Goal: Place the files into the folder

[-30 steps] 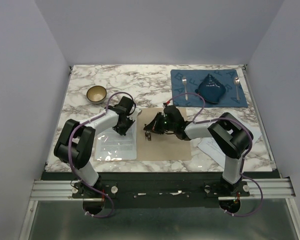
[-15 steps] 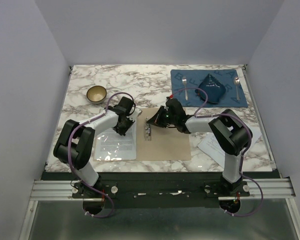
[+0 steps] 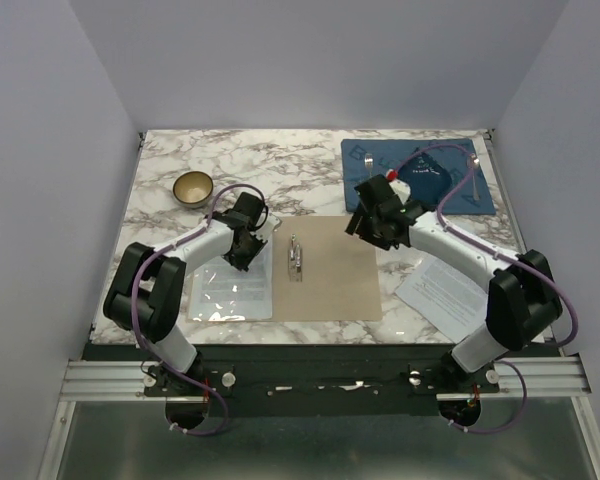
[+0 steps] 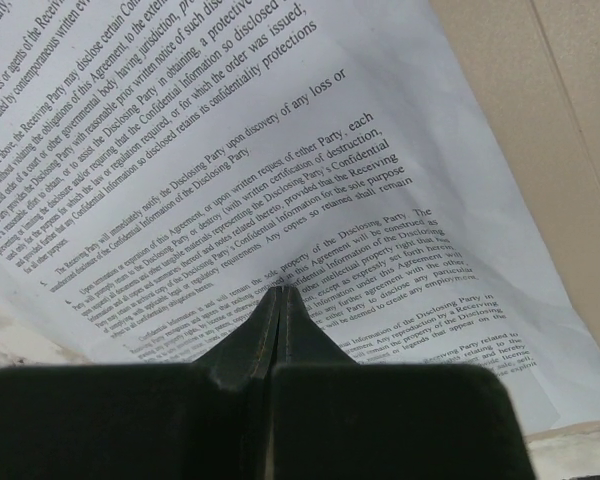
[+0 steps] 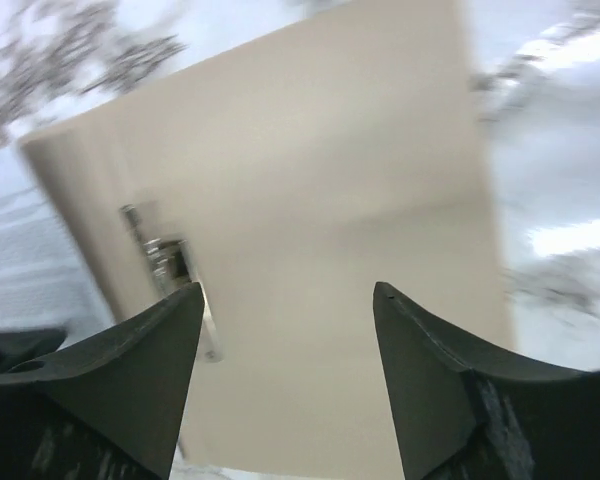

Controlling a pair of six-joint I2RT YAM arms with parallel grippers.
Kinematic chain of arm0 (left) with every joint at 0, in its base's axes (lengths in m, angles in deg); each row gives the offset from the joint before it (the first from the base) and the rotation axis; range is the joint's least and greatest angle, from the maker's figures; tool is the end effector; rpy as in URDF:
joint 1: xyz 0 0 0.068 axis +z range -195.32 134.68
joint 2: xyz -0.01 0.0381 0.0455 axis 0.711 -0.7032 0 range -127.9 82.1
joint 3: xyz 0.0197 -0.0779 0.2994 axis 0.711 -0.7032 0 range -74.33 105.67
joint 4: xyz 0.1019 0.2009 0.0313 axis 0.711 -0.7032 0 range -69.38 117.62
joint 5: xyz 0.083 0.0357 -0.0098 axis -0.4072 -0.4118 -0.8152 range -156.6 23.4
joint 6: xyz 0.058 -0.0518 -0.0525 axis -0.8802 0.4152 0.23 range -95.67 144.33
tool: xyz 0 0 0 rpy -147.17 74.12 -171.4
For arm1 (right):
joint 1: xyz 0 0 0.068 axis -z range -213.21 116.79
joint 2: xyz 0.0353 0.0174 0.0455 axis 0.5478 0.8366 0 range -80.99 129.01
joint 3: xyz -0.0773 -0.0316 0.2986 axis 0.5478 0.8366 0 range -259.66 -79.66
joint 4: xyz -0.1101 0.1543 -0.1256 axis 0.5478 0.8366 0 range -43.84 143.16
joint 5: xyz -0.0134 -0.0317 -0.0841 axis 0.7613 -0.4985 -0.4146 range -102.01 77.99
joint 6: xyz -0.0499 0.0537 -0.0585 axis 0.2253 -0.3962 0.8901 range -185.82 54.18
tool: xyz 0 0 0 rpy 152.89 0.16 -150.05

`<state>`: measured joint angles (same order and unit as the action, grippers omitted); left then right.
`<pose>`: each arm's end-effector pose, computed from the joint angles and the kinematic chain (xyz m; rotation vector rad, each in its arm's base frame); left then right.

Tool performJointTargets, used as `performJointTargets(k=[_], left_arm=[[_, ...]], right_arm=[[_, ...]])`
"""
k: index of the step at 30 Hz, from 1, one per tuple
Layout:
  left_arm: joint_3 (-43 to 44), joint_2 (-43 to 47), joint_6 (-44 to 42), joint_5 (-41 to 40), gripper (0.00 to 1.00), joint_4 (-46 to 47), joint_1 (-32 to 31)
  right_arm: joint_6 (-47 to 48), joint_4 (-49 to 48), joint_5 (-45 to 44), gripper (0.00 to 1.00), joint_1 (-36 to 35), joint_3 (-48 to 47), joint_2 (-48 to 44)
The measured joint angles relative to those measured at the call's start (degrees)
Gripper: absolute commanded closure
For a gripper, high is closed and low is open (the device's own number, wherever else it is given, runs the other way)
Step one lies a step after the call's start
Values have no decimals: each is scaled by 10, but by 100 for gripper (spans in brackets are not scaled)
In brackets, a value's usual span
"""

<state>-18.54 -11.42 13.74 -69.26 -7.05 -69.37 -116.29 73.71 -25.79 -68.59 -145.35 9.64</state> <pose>0.2646 -0.1138 0.1841 0.8333 2.7057 0.0138 0.2828 0.1761 0.2585 0.4270 2.4469 0.3541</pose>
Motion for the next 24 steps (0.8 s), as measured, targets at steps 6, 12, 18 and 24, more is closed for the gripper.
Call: performJointTargets(k=[6,12,18,24], left_arm=[[0,9,0,0,100,-2,1],[0,11,0,0,100,-4,1],[0,11,1,1,100,-5,1],[-1,11,0,0,100,-4,1]], right_arm=[[-51,213,-80,43,74,0,55],[-73,293,-96,43,76,71,65],[-73,295,-95,46,76,75,62],[-65,278,-93,67,76,85,56]])
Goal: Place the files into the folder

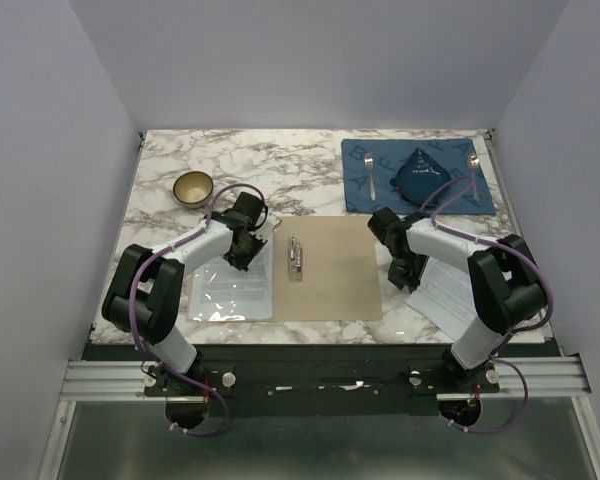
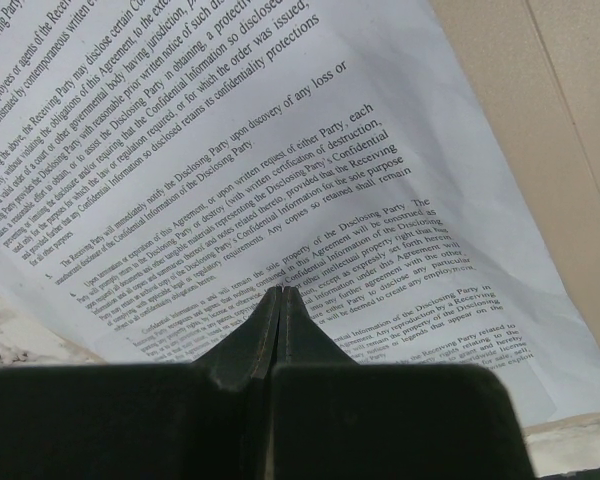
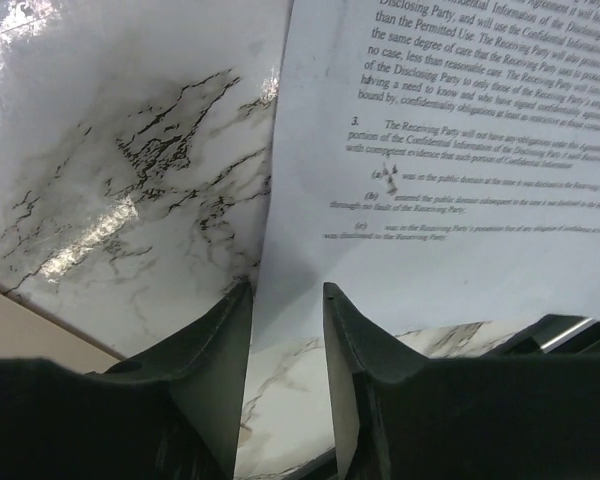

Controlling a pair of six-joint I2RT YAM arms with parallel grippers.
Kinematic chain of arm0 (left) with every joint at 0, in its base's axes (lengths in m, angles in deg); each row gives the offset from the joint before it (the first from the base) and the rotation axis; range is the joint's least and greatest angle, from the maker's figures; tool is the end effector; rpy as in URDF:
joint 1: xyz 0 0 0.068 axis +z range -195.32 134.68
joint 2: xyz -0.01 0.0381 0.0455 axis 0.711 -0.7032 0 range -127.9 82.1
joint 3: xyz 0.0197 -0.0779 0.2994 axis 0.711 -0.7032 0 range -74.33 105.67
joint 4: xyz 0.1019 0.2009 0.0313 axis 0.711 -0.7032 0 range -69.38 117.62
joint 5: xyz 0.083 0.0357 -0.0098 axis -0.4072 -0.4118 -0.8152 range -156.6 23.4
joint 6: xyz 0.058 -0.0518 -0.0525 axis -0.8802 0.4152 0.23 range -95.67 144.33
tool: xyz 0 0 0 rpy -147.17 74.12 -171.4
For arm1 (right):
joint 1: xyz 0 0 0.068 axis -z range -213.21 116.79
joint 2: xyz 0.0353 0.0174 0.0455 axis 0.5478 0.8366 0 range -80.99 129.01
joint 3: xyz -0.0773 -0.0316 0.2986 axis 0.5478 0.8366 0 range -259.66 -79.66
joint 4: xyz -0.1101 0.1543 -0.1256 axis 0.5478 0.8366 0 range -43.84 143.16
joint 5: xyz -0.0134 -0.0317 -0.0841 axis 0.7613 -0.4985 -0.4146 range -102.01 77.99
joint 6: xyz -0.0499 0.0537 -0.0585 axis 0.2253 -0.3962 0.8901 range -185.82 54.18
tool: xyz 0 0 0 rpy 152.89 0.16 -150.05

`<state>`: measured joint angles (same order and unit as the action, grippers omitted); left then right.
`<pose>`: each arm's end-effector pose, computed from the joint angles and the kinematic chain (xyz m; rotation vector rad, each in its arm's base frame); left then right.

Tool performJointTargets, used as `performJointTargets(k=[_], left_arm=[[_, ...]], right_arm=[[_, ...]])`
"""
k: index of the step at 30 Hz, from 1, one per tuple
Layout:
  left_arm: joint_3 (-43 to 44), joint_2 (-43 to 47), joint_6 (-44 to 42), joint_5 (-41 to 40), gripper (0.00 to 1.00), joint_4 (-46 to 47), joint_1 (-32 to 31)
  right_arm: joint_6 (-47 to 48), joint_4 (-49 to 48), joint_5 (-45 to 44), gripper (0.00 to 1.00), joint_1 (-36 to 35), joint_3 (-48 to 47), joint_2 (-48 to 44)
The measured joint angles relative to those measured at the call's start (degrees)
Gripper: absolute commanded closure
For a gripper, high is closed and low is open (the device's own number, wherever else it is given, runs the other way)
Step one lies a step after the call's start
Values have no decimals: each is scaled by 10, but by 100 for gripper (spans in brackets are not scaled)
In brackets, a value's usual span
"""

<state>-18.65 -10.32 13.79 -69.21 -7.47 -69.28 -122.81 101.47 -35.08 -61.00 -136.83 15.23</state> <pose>0.2621 -0.1122 0.1884 0.8271 2.6975 0.0110 0.2284 0.0829 0.1781 0.7051 2.7949 -0.5086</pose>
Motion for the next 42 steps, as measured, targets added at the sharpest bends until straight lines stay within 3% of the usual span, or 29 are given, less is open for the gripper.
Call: performJointTargets(k=[5,8,23,29,39,40,42], left_arm=[[-1,0,0,0,100,0,0],[-2,0,0,0,100,1,0],[-9,0,-2,-1,100,3,0],[-9,0,-1,-1,100,3,0],[-9,4,-1,-4,100,-3,0],[-9,5,-1,-4,100,-4,0],[-9,7,-1,-4,100,-6,0]], right_arm=[[1,-14,7,91,0,14,-6],[3,-20,11,99,0,19,-9],[19,-82,62,99,-19,48,-87],[42,-113,97,100,-113,26,-86],[114,-177,158,99,-294,-130,56],[124,-184,166,98,-306,-145,66],[144,-193,180,80,-322,-163,79]])
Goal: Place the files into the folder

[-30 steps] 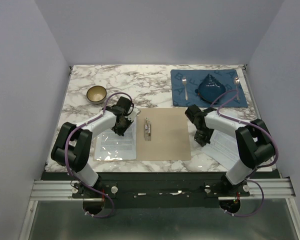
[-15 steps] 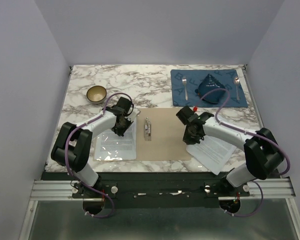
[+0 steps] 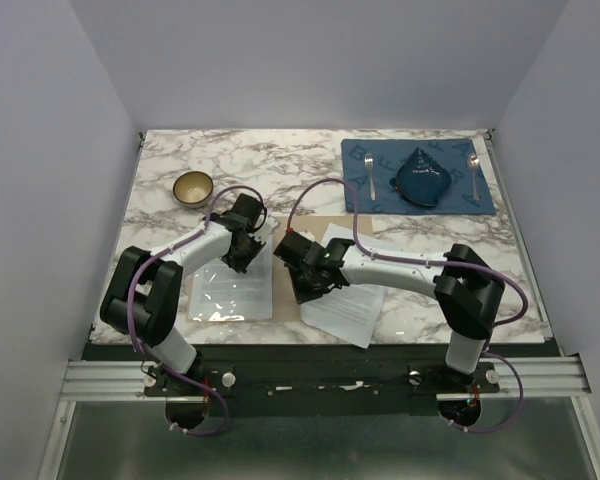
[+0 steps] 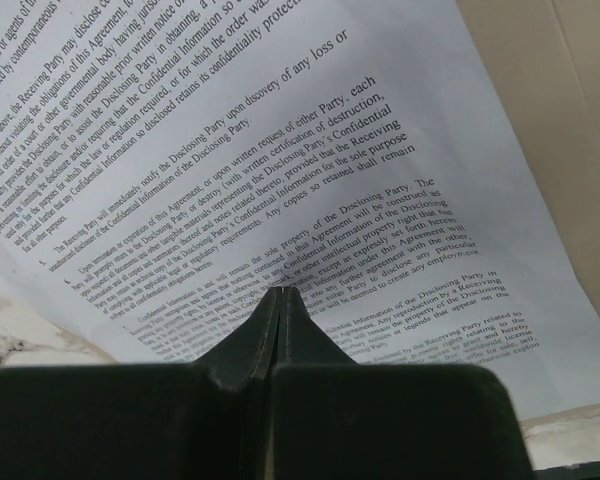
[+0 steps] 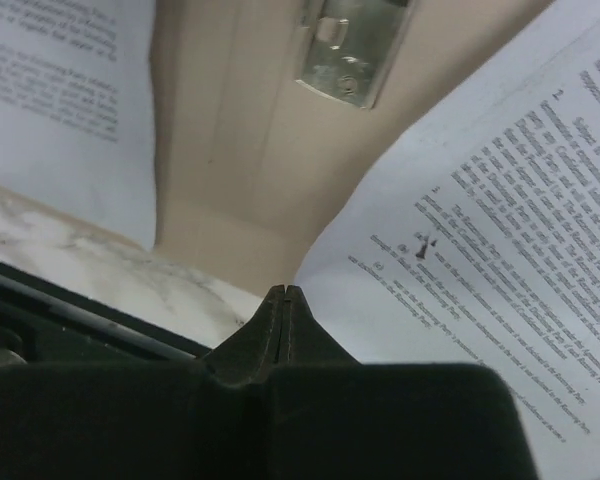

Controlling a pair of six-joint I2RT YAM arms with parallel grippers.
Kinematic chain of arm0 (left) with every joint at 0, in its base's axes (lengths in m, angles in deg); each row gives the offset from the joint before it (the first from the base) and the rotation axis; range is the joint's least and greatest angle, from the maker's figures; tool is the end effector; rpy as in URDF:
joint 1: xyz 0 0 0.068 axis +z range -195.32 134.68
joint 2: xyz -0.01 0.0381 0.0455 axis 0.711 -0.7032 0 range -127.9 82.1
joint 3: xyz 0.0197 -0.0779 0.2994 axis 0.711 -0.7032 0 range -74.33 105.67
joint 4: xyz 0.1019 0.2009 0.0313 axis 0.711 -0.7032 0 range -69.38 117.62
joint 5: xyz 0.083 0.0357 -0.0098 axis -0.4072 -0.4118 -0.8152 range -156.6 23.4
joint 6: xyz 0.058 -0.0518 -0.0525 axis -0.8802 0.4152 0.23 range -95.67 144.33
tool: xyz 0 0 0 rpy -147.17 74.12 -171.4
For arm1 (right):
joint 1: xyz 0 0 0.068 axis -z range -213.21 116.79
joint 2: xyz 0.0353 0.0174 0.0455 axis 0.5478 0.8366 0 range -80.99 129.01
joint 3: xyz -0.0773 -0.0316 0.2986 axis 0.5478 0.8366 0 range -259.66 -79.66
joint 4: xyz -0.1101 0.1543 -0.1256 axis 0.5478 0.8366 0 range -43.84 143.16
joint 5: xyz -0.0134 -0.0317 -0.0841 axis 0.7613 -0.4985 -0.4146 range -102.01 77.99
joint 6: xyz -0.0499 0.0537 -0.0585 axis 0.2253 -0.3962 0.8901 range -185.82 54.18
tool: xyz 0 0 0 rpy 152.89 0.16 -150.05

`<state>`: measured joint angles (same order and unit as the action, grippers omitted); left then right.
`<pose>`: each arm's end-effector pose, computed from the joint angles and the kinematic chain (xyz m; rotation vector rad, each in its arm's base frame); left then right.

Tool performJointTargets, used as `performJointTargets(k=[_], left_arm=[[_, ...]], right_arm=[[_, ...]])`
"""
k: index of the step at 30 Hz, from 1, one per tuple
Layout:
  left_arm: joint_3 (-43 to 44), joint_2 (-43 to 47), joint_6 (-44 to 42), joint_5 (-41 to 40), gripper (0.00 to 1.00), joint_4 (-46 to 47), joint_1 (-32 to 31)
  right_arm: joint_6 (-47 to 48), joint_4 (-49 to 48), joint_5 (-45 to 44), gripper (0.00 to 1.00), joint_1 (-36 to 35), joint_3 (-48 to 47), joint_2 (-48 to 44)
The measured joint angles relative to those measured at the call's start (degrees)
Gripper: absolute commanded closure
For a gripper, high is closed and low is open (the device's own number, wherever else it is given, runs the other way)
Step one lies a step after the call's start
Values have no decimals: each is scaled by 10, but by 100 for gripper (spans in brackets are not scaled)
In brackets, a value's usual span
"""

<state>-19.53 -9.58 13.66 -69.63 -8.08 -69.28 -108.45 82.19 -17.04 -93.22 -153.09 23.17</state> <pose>0.2568 -0.1092 0.1874 0.8326 2.7084 0.0241 0.1894 0.3133 0.2064 -0.3974 2.7687 0.3719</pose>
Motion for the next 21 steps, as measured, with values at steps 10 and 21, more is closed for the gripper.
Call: performJointTargets(k=[10,21], left_arm=[[34,2,2,0,100,-17,0],[106,0,14,6,100,-47,0]], right_arm=[[52,4,-17,34,2,38,-89],[-13,26,-91,35,212,200,-252]])
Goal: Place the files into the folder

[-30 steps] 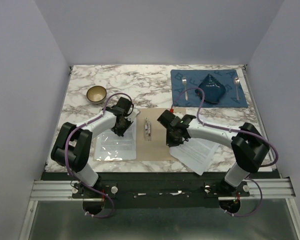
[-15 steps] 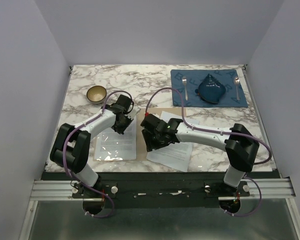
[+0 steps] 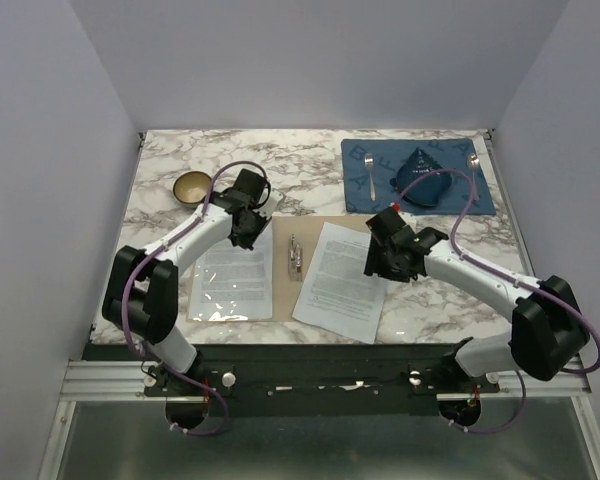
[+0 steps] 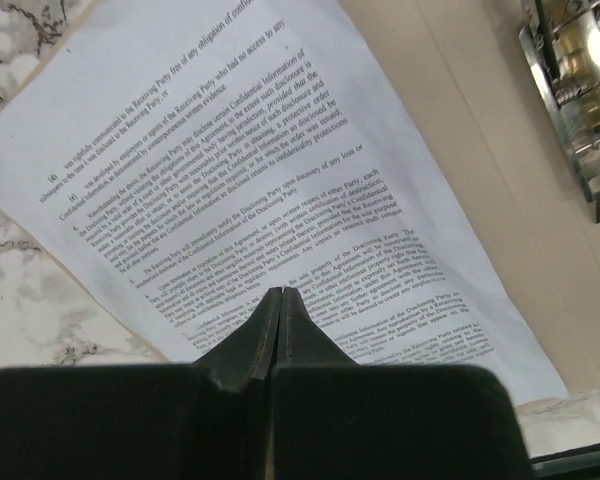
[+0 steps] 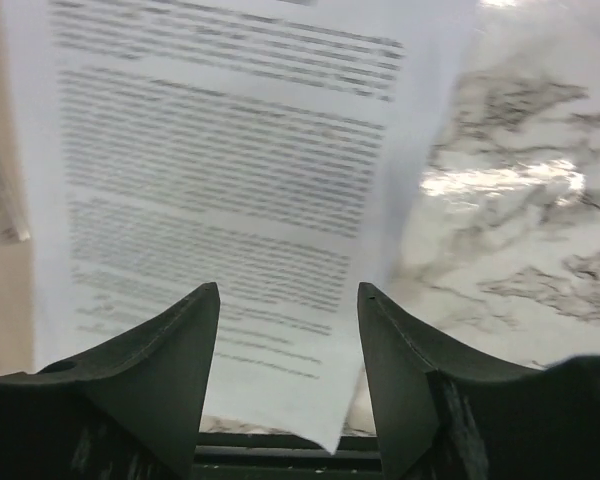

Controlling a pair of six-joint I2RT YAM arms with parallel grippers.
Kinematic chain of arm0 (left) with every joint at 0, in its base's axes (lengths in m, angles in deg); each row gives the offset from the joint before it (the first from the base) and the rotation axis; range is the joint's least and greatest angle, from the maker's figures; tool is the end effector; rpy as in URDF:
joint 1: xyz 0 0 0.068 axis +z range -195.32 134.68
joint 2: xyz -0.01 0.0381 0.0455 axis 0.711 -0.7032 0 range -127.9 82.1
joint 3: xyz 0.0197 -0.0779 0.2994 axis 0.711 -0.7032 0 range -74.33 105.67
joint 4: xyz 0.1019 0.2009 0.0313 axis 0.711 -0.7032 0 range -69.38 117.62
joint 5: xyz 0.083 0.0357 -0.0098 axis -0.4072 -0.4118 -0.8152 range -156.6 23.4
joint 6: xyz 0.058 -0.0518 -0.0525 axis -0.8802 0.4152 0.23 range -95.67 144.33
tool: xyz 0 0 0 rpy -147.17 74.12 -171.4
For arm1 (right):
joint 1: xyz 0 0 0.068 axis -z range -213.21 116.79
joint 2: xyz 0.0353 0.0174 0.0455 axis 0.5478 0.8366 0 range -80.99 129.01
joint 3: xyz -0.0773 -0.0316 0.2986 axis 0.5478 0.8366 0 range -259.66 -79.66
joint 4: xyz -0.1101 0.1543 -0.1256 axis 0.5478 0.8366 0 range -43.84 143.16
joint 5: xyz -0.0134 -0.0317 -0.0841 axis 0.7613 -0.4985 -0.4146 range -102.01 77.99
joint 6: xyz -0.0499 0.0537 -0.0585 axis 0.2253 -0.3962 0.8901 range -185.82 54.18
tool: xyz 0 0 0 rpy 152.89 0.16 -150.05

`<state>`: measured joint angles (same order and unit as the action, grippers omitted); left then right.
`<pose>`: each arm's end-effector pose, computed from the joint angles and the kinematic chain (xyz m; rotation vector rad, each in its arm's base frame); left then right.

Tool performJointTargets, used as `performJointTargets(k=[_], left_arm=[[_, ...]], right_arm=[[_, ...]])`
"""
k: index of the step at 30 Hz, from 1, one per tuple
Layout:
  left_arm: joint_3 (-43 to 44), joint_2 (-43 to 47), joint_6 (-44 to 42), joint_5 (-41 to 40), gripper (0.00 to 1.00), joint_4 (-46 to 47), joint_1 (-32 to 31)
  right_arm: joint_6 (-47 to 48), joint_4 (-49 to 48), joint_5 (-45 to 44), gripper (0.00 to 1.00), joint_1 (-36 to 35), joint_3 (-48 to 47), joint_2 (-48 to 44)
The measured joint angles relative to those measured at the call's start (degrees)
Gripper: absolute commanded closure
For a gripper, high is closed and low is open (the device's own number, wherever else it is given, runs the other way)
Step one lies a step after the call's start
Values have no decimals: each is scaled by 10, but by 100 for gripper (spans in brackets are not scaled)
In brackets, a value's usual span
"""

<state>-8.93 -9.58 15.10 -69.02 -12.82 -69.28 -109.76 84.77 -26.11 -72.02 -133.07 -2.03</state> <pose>0.2801 -0.1205 0.2316 0.7694 2.6228 -0.0150 0.2029 0.1367 0.2341 0.1931 2.6338 0.1551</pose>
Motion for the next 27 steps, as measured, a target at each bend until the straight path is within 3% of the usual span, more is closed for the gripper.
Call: performJointTargets(k=[6,14,19,27], left_arm=[[64,-58,18,5,100,-2,-4],[154,-163,35,3,100,-4,-33],[195,-214,38,-1,100,-7,-43],[243,-260,40,-17,100,-13,-70]], right_arm=[[3,1,17,35,85,44,13],[12,-42,56,41,102,55,50],[20,-62,66,48,104,55,72],[40,-81,72,71,104,48,89]])
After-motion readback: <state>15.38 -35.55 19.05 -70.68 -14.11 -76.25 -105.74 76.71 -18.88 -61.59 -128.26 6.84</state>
